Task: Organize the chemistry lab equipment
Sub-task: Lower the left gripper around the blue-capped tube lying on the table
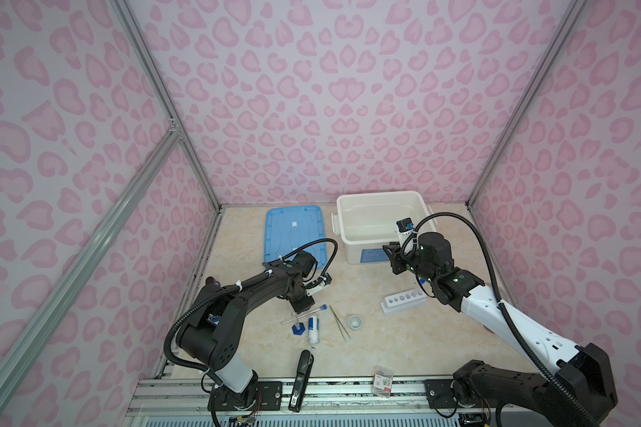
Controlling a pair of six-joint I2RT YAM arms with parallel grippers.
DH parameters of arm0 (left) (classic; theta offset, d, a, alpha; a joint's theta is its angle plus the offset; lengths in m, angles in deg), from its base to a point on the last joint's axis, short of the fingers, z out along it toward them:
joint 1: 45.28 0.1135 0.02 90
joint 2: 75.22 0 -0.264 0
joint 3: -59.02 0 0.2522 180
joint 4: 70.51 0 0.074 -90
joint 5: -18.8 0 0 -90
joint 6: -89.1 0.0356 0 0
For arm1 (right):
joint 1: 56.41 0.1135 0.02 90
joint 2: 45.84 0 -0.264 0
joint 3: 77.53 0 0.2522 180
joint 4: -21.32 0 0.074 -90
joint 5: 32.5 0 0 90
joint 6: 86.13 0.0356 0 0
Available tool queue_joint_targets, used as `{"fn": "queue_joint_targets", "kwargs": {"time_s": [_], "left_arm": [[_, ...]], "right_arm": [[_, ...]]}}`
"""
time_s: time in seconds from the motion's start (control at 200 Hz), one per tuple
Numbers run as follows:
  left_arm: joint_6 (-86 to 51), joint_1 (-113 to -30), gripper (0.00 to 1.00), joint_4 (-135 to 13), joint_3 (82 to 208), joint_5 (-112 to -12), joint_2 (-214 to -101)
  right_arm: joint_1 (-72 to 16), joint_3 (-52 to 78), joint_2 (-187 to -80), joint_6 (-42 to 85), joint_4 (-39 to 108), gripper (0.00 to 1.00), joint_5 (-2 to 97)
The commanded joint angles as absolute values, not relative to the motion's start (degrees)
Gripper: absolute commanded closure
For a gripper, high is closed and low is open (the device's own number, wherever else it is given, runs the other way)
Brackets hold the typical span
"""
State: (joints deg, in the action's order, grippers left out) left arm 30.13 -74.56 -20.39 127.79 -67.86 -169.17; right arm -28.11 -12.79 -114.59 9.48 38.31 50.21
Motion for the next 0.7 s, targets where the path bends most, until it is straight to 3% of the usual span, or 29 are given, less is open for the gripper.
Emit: {"fn": "queue_joint_targets", "kwargs": {"time_s": [0.0, 0.695], "left_arm": [[30.57, -74.64, 0.56, -19.38, 128.21, -67.69, -169.75], [31.31, -74.73, 0.57, -19.22, 128.22, -66.12, -166.20]], "right_arm": [[-28.25, -13.10, -114.57, 10.02, 37.41, 0.74, 50.12], [-28.38, -12.25, -115.45, 10.20, 37.54, 0.74, 49.32]]}}
